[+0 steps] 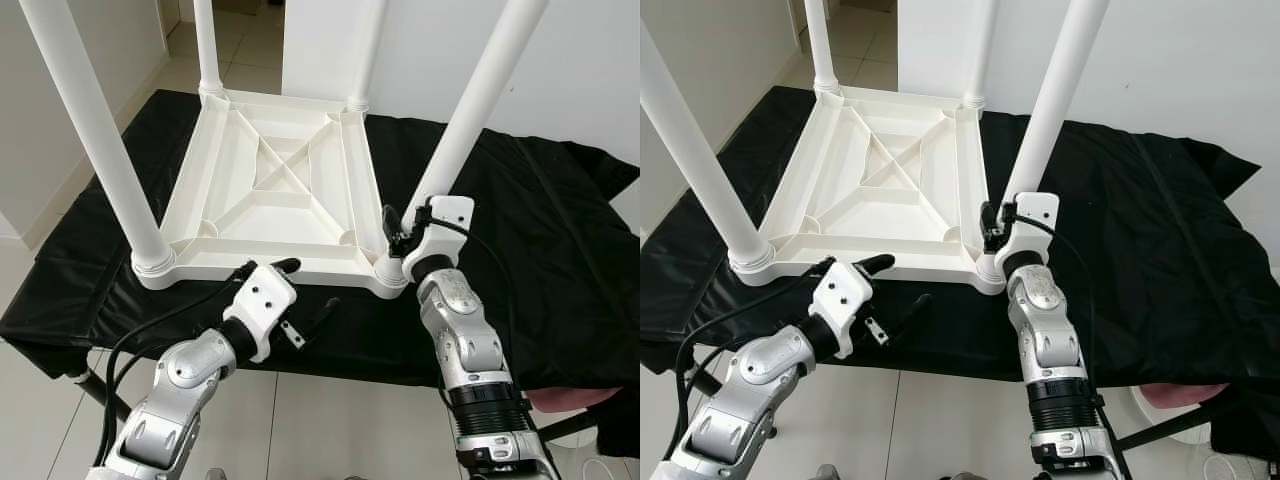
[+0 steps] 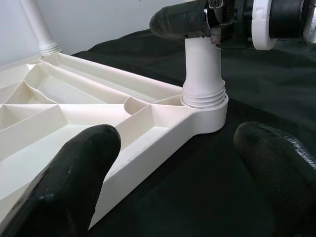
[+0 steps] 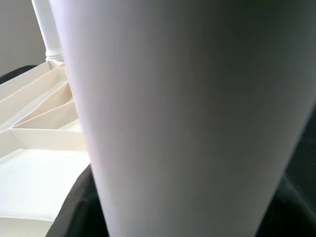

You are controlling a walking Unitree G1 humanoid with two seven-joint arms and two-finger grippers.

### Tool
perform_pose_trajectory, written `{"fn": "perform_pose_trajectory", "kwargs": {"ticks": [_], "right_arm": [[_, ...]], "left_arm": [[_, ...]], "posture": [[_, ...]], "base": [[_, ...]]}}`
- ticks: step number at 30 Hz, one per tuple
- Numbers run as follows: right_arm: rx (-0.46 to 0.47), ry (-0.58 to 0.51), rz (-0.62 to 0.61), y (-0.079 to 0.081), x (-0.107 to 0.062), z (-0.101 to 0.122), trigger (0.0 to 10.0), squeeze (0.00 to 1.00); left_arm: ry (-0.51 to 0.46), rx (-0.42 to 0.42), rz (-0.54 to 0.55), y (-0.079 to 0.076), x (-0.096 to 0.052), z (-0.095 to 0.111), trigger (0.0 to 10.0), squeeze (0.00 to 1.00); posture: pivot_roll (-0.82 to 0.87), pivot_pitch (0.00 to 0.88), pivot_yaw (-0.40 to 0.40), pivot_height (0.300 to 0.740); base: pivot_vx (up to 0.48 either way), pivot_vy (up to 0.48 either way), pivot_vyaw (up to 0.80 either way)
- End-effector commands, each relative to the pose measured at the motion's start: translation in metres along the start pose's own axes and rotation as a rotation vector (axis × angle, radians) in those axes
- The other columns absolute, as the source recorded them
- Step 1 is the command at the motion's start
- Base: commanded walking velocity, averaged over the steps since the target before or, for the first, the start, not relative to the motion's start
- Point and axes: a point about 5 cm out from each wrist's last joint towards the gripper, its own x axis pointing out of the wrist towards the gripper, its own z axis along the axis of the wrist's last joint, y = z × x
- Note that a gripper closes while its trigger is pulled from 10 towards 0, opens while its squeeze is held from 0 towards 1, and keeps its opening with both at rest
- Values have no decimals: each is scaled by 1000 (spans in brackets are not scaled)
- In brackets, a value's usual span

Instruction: Building children table

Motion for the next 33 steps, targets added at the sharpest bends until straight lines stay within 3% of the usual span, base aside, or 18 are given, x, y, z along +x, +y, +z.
{"fn": "perform_pose_trajectory", "kwargs": {"ticks": [1, 11, 17, 18, 29, 31, 33], "right_arm": [[-22, 17, -6, -3, 2, -3, 10000, 0], [72, 36, -55, -11, 2, -7, 10000, 0], [174, 43, -81, -16, 3, -8, 10000, 0], [277, 42, -106, -19, 2, -10, 10000, 0], [482, 53, -132, -30, -1, -18, 10000, 0], [595, 65, -142, -33, -2, -22, 10000, 0], [626, 65, -140, -33, -2, -23, 10000, 0]], "left_arm": [[3, 1, 23, 1, 1, 1, 10000, 0], [1, 1, 6, -1, 4, 3, 10000, 0], [-10, -2, 13, 0, 8, 7, 10000, 0], [-17, -5, 23, 1, 12, 10, 10000, 0], [-23, -12, 24, 0, 16, 15, 10000, 0], [-21, -11, 24, 0, 17, 15, 10000, 0], [-21, -12, 23, 0, 17, 15, 10000, 0]], "posture": [[52, 31, -90, 740], [48, 49, -88, 740], [43, 52, -87, 740], [43, 53, -86, 740], [42, 57, -81, 740], [43, 58, -79, 740], [43, 59, -79, 740]], "base": [[0, 0, 0], [0, 0, 0], [0, 0, 0], [0, 0, 0], [0, 0, 0], [0, 0, 0], [0, 0, 0]]}}
